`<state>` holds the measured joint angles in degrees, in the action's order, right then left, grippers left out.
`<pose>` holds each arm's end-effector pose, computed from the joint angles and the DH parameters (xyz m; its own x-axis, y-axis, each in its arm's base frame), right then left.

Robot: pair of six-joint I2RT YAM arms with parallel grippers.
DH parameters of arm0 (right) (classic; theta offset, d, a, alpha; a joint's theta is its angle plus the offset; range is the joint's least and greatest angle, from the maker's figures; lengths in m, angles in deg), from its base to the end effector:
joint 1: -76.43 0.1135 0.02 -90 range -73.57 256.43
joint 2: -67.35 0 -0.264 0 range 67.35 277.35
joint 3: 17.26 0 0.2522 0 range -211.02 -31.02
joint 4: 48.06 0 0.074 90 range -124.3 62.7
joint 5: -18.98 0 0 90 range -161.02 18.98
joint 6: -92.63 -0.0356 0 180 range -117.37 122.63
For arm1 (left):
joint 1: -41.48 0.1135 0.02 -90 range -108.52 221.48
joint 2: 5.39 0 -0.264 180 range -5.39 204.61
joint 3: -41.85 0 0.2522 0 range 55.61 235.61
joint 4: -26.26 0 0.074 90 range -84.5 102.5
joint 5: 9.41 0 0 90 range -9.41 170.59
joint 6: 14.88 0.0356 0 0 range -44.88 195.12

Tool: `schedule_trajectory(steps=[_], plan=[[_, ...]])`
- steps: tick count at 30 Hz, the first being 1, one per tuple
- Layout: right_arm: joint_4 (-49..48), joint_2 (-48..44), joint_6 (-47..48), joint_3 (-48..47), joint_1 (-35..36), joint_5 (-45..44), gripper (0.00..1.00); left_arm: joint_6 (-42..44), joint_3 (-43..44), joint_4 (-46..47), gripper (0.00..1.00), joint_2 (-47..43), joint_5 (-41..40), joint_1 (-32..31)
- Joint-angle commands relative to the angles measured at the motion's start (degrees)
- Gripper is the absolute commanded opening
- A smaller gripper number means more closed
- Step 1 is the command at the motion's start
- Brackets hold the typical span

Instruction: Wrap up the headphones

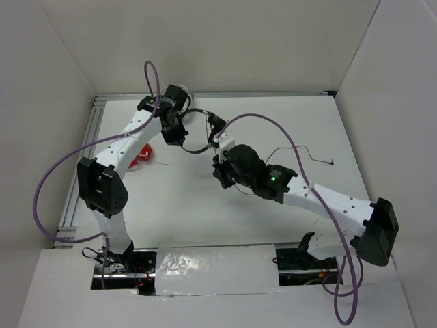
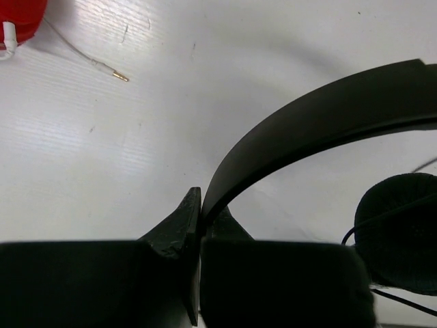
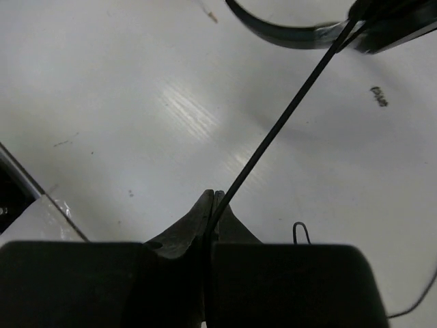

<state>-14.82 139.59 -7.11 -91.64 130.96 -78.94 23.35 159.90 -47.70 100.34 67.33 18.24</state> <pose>0.1694 0.2293 0.3179 -0.4203 -0.3011 -0.8560 -0.6768 0.7323 0.0747 0.3612 -0.1462 0.3258 -0.7234 -0.5215 -0.4525 -0.4595 0.8528 -0.2482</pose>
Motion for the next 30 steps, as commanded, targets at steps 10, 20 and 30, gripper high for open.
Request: schedule_trajectory(steps=[10,20,30], plan=[[-21.4,1.6,-3.2,11.7,3.4,12.0,0.02,-2.2,-1.3,11.0,0.0,-15.4,6.4,4.9],[-34.4,2.2,-1.8,23.1,3.6,8.1,0.04,6.1,-7.6,23.7,0.0,-26.4,32.4,11.6],[-42.7,5.6,-2.5,26.7,-7.2,9.7,0.0,13.6,-7.2,25.6,0.0,-35.7,42.9,12.8]])
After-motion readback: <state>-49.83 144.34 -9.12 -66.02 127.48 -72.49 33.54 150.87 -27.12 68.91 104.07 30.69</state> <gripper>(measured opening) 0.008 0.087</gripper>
